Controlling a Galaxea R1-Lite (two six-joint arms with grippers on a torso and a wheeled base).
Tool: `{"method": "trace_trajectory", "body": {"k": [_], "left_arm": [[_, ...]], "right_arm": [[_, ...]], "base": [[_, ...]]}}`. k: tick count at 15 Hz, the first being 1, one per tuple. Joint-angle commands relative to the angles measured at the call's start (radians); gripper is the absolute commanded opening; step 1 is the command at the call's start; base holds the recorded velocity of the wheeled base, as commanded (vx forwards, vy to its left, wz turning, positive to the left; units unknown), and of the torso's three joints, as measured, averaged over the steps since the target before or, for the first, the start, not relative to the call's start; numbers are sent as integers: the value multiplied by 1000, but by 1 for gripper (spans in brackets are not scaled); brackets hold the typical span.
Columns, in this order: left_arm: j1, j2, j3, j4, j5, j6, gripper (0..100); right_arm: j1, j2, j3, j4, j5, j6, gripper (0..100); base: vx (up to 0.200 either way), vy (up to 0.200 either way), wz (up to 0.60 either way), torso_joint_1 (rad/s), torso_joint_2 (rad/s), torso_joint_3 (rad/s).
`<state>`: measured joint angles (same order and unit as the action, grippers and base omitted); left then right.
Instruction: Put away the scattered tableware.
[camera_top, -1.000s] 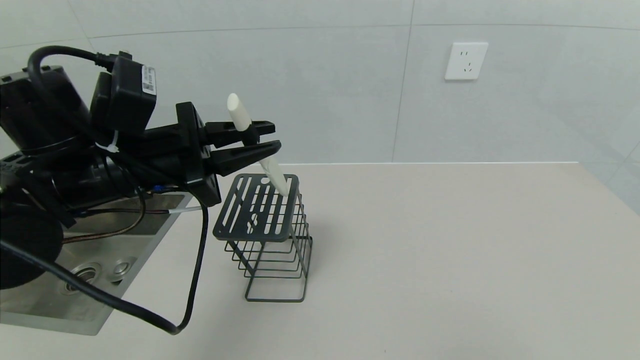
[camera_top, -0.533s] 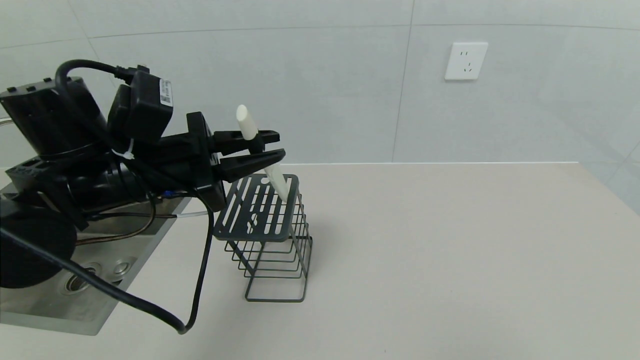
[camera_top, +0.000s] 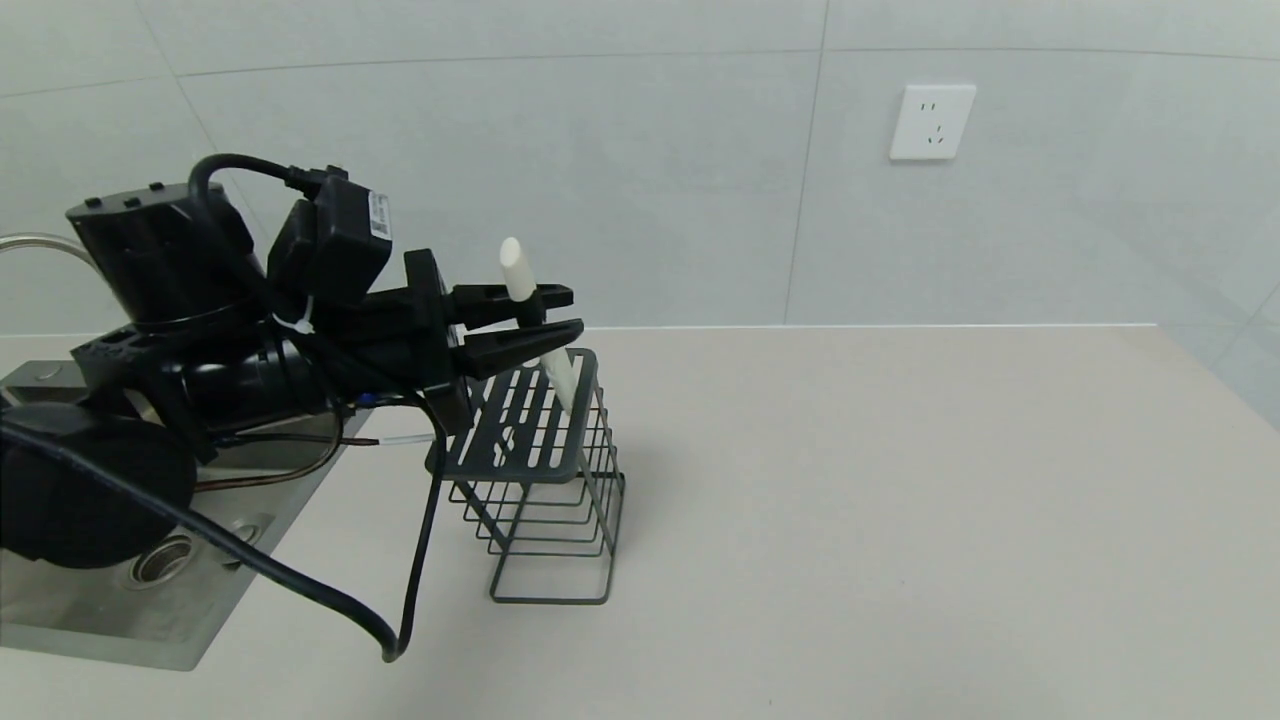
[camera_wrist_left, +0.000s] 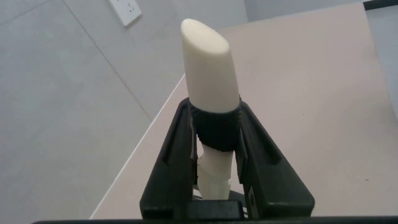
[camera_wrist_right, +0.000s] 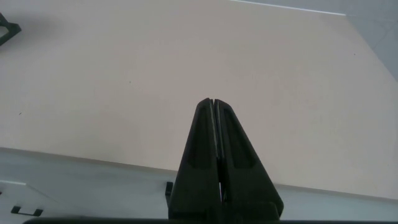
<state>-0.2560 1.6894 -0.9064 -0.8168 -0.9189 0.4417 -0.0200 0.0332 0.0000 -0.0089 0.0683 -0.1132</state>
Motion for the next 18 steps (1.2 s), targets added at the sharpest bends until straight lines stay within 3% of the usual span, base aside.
{"method": "trace_trajectory", "body": {"k": [1, 18], "left_arm": [[0, 19, 0, -1, 0, 0, 0], [0, 95, 4, -28, 0, 0, 0]], "right_arm": [[0, 2, 0, 0, 1, 0, 0], [0, 2, 0, 0, 1, 0, 0]], "base": [[0, 0, 0, 0, 0, 0], [0, 0, 0, 0, 0, 0]]}}
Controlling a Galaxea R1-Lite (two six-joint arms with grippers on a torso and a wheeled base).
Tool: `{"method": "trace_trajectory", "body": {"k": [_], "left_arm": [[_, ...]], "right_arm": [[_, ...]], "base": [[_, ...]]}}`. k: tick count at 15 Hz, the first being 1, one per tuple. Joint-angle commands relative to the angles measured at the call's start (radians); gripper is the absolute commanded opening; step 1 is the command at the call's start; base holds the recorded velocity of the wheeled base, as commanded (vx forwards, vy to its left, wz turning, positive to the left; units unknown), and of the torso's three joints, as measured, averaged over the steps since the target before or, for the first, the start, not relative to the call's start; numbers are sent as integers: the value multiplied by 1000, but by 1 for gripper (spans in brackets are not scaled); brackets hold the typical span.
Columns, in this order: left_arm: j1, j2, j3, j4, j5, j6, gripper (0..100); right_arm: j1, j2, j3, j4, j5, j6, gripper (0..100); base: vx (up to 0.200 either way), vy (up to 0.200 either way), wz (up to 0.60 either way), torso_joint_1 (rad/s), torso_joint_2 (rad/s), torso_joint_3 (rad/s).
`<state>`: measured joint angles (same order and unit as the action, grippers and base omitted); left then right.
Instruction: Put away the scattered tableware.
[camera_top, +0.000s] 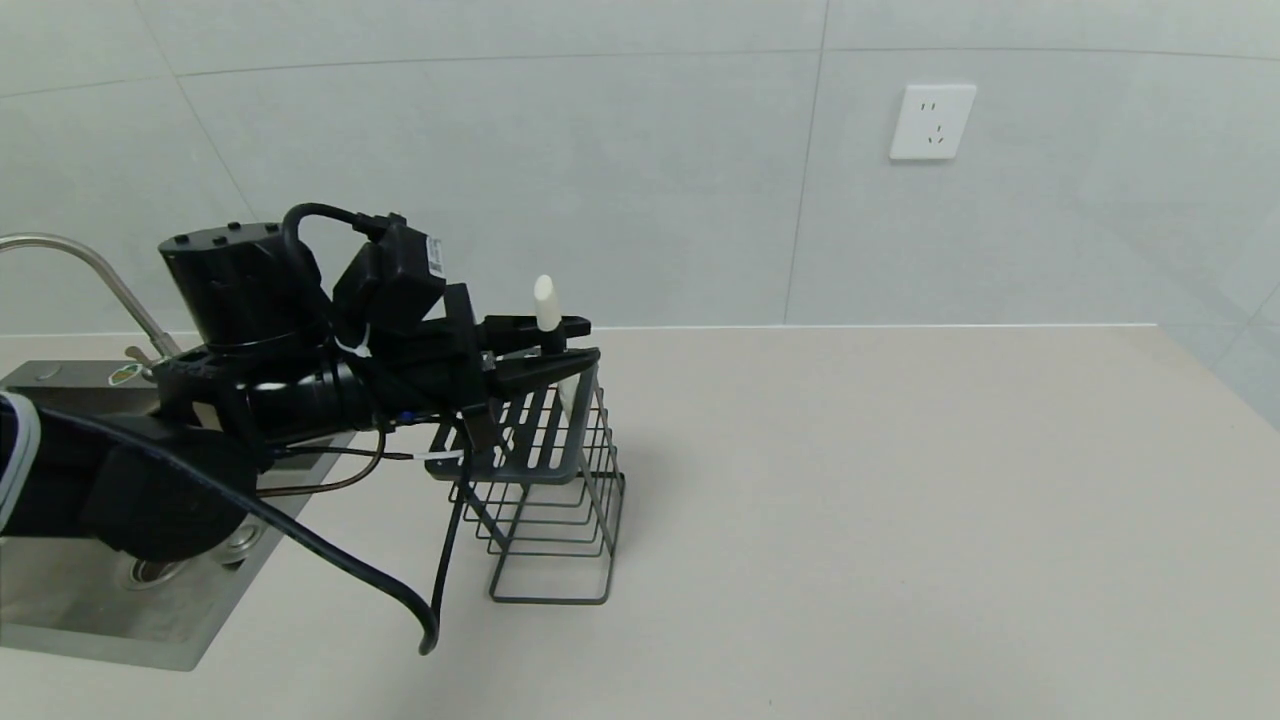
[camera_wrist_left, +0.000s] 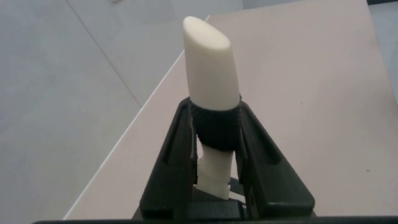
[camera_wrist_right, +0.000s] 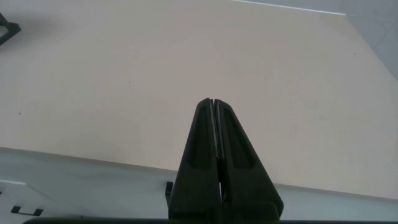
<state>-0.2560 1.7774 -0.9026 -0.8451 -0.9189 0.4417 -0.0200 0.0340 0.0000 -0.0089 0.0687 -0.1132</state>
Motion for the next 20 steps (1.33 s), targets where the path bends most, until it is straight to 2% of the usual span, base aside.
{"method": "trace_trajectory", "body": {"k": [1, 15, 16, 20], "left_arm": [[0, 7, 11, 0, 0, 0, 0], [0, 30, 60, 1, -1, 0, 0], [0, 30, 70, 1, -1, -3, 100], [4, 33, 86, -65, 0, -3, 100]], "right_arm": [[0, 1, 0, 0, 0, 0, 0], [0, 1, 0, 0, 0, 0, 0], [0, 1, 0, 0, 0, 0, 0], [0, 1, 0, 0, 0, 0, 0]], "base": [[0, 0, 0, 0, 0, 0], [0, 0, 0, 0, 0, 0], [0, 0, 0, 0, 0, 0], [0, 0, 0, 0, 0, 0]]}}
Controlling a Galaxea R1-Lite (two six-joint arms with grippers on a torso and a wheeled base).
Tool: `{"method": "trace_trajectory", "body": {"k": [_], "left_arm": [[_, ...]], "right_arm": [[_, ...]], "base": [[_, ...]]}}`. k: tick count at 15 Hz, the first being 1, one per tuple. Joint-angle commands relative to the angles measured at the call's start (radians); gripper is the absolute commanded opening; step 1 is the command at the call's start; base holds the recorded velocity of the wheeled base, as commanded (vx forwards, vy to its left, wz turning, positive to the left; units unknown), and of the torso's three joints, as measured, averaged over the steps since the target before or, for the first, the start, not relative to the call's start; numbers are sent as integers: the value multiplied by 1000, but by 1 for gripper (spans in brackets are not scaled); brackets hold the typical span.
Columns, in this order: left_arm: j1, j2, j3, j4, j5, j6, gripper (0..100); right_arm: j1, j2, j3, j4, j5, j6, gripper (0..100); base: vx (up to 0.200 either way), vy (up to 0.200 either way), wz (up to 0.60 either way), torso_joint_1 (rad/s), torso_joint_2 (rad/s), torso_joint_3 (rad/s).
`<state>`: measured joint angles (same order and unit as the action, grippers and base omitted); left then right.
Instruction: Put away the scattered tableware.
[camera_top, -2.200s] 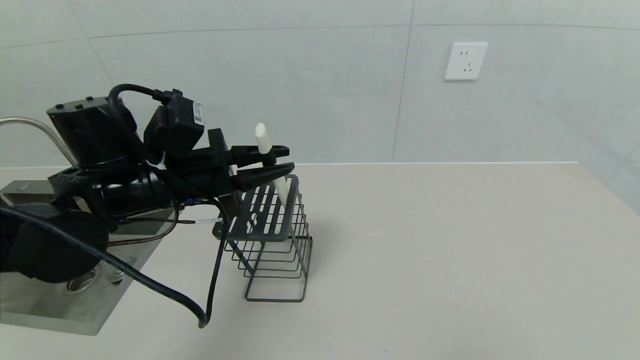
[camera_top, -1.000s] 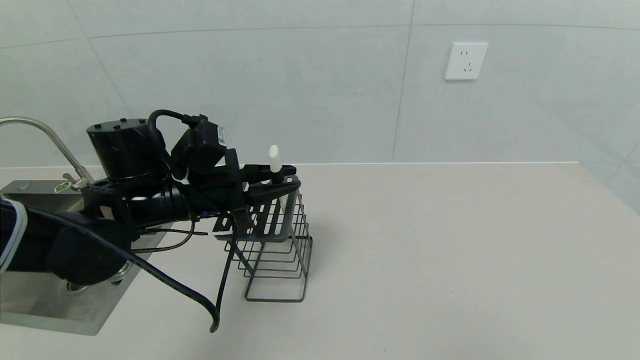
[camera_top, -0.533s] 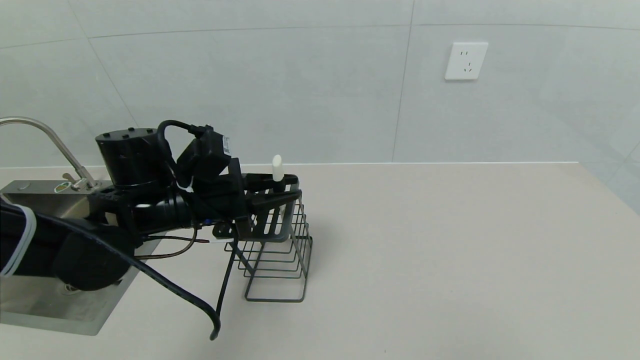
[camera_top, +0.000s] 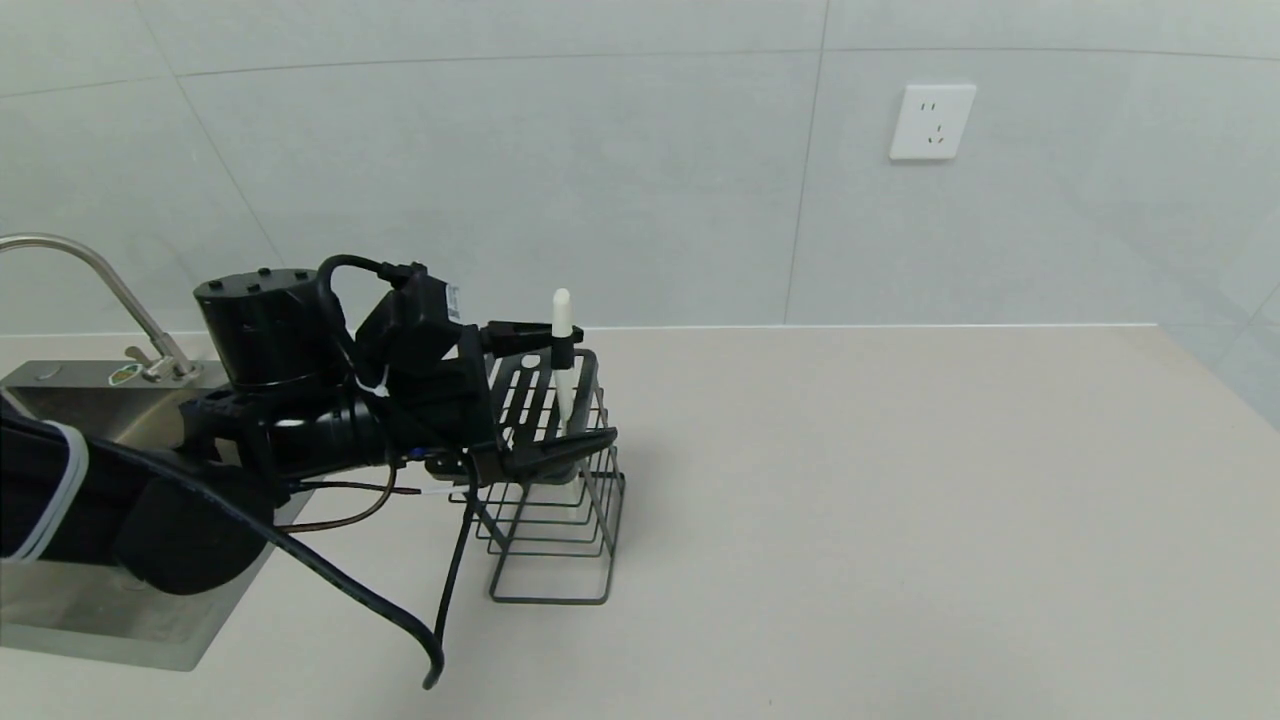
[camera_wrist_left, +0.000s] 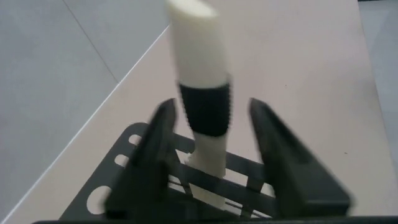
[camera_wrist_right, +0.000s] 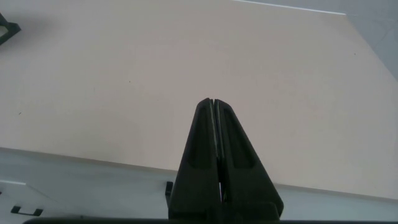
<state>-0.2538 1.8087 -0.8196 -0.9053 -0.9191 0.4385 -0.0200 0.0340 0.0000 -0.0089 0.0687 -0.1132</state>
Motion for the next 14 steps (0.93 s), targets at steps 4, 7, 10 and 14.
{"method": "trace_trajectory", "body": {"k": [4, 7, 10, 14], "left_arm": [[44, -39, 40, -93, 0, 3, 100], [116, -137, 142, -175, 0, 40, 100], [271, -382, 430, -267, -46, 63, 100], [306, -830, 820, -310, -99, 25, 100]], "right_arm": [[0, 1, 0, 0, 0, 1, 0], [0, 1, 0, 0, -1, 1, 0], [0, 1, 0, 0, -1, 1, 0], [0, 1, 0, 0, -1, 3, 0]], "base": [[0, 0, 0, 0, 0, 0], [0, 0, 0, 0, 0, 0], [0, 0, 0, 0, 0, 0], [0, 0, 0, 0, 0, 0]]}}
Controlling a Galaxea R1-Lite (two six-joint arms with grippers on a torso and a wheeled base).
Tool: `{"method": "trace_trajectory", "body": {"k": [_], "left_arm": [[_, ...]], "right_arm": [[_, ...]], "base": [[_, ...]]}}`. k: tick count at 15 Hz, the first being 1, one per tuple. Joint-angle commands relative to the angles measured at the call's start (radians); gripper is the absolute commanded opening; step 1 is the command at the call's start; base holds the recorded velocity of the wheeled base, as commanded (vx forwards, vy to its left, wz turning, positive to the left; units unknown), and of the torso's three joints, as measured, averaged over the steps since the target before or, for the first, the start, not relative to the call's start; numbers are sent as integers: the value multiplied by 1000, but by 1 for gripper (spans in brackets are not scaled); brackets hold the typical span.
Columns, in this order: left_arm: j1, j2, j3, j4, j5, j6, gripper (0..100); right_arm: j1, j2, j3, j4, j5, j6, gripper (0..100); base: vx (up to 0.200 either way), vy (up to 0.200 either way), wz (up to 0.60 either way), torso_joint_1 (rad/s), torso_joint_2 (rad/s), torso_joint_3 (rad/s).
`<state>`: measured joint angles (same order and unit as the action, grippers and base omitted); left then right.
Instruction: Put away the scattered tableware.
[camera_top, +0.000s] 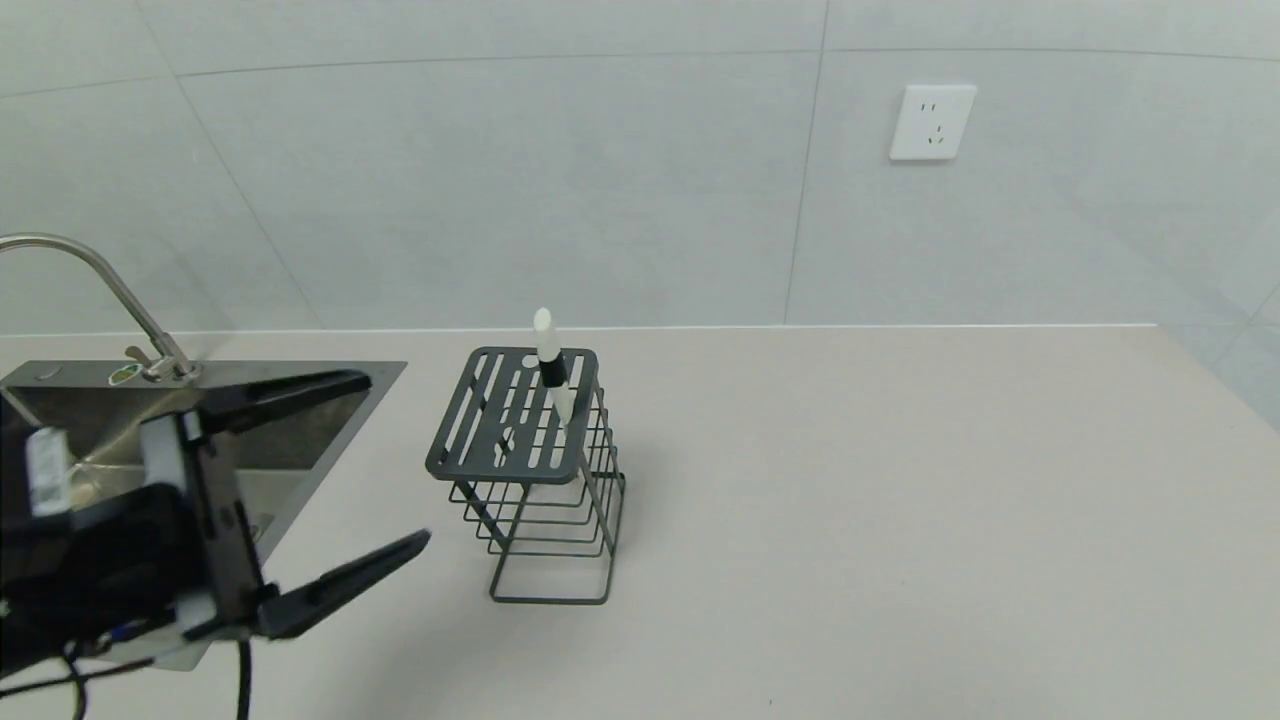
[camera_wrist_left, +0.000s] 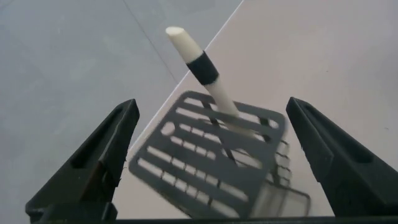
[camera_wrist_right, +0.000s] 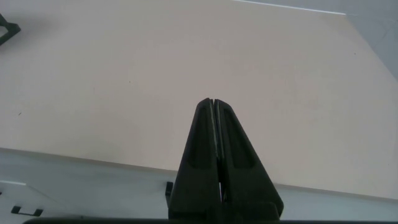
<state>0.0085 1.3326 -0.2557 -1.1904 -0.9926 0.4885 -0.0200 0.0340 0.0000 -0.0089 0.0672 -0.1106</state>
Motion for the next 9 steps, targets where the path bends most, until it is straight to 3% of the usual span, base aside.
{"method": "trace_trajectory", "body": {"k": [1, 2, 3, 4, 5, 6, 7, 8, 9], "left_arm": [[44, -504, 254, 51, -23, -54, 100], [45, -719, 253, 175, -11, -146, 100], [45, -905, 253, 319, -3, -263, 100], [45, -1030, 243, 440, -3, -334, 100], [45, -1254, 208, 689, 0, -453, 100], [8, -1305, 213, 767, 18, -450, 100], [-7, -1333, 247, 793, 75, -444, 100], [-5, -1333, 254, 893, 195, -415, 100], [-5, -1333, 253, 1008, 357, -406, 100]], "right_arm": [[0, 0, 0, 0, 2, -1, 0], [0, -3, 0, 0, 0, -1, 0], [2, -8, 0, 0, 0, -1, 0], [3, -14, 0, 0, 0, -1, 0], [8, -23, 0, 0, 0, -1, 0], [8, -23, 0, 0, 0, 0, 0], [8, -23, 0, 0, 0, 2, 0], [8, -23, 0, 0, 0, 2, 0], [8, -23, 0, 1, 0, 17, 0]], "base": [[0, 0, 0, 0, 0, 0], [0, 0, 0, 0, 0, 0], [0, 0, 0, 0, 0, 0], [0, 0, 0, 0, 0, 0], [0, 0, 0, 0, 0, 0], [0, 0, 0, 0, 0, 0], [0, 0, 0, 0, 0, 0], [0, 0, 0, 0, 0, 0], [0, 0, 0, 0, 0, 0]]}}
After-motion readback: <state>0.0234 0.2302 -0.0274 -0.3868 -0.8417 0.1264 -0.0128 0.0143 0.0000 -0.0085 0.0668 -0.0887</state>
